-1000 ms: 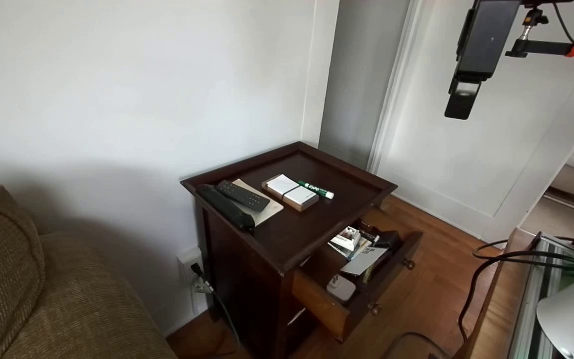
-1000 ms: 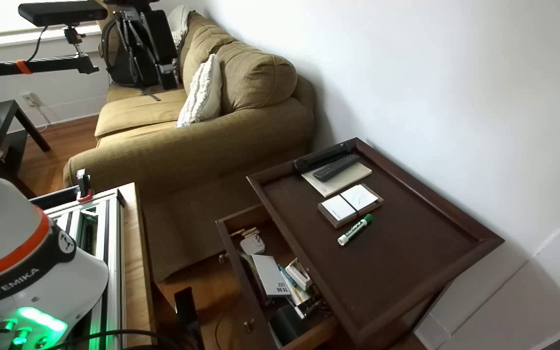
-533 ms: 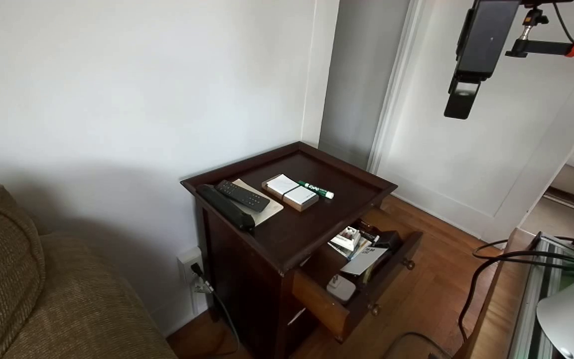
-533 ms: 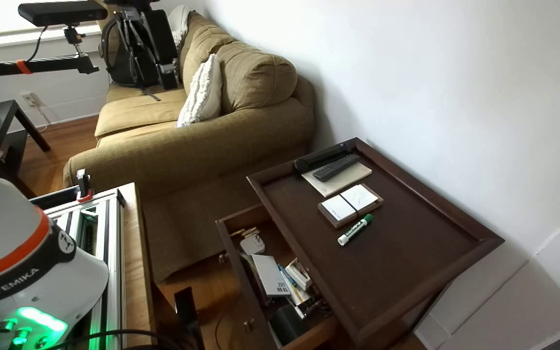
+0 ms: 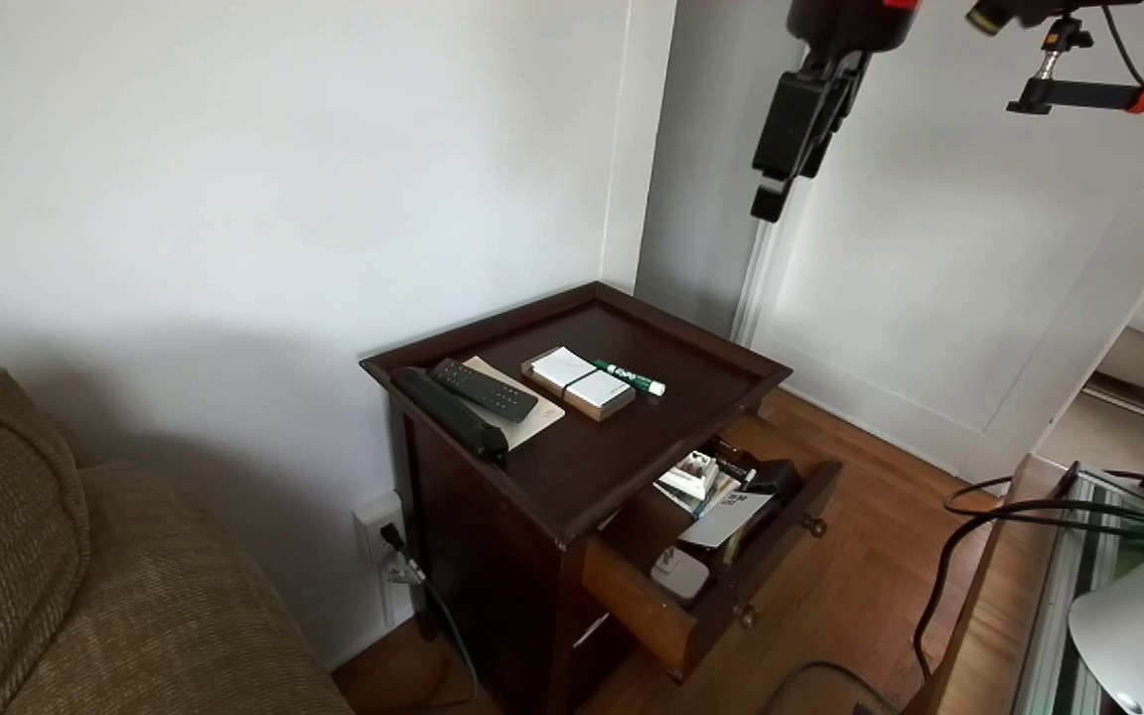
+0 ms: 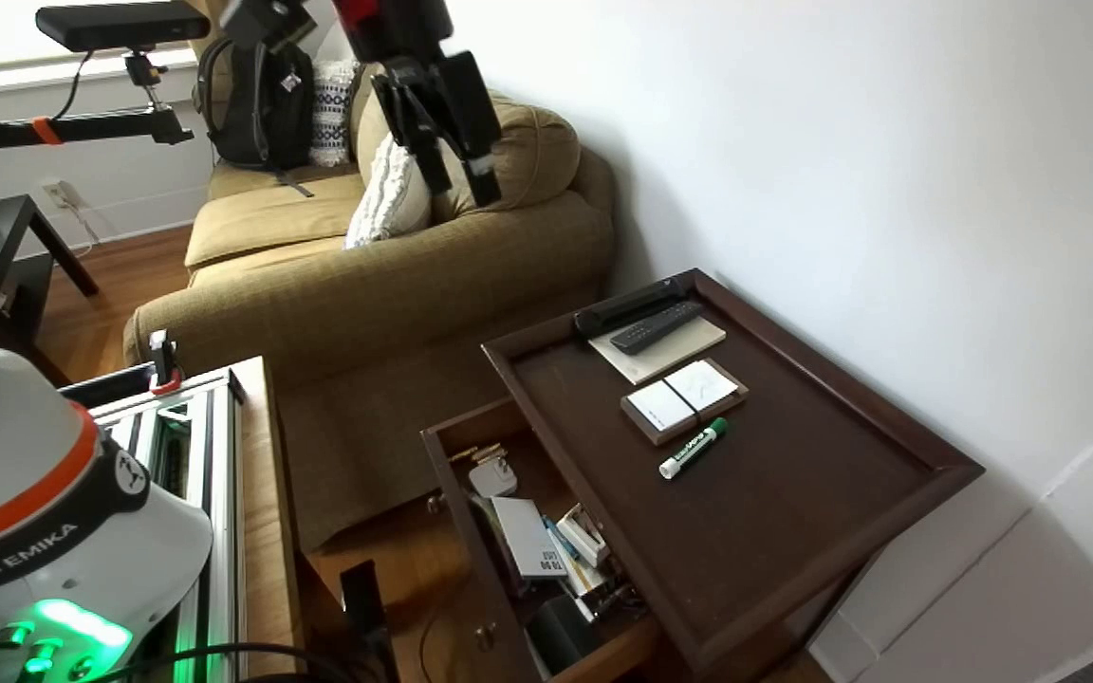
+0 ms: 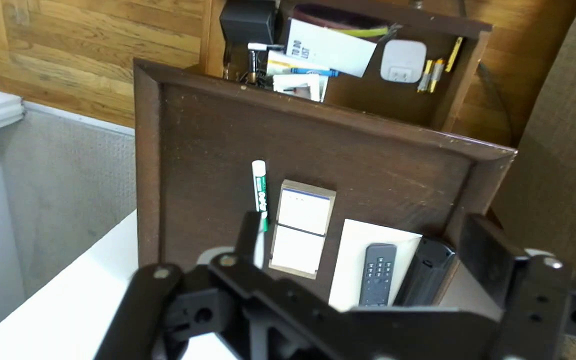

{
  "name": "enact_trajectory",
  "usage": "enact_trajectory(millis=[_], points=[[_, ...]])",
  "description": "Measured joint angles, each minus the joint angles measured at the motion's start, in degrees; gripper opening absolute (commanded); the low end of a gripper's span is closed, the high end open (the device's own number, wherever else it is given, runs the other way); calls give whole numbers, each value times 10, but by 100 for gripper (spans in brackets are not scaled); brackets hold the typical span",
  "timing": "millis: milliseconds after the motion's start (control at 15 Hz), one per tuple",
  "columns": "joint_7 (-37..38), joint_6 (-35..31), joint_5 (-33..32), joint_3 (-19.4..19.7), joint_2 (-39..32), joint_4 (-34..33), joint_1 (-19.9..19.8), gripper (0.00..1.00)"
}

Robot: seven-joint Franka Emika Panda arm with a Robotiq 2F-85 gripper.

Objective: Pick up the green marker and put it in the open drawer

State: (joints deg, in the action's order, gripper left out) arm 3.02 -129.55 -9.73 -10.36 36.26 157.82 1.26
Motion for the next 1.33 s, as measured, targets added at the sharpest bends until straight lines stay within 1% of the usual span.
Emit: enact_trajectory(millis=[133, 267, 467, 600, 1000, 1133, 1333], points=[[-13, -71, -23, 15, -59, 0, -15, 100], [-36, -134, -29, 41, -111, -1, -23, 100], [-65, -197, -27, 84, -170, -2, -35, 100], [-69, -203, -28, 92, -183, -4, -37, 100], [-68, -203, -28, 85, -175, -5, -34, 100], [-67, -208, -29, 89, -181, -5, -40, 100], [-69, -245, -28, 107, -209, -4, -46, 100]])
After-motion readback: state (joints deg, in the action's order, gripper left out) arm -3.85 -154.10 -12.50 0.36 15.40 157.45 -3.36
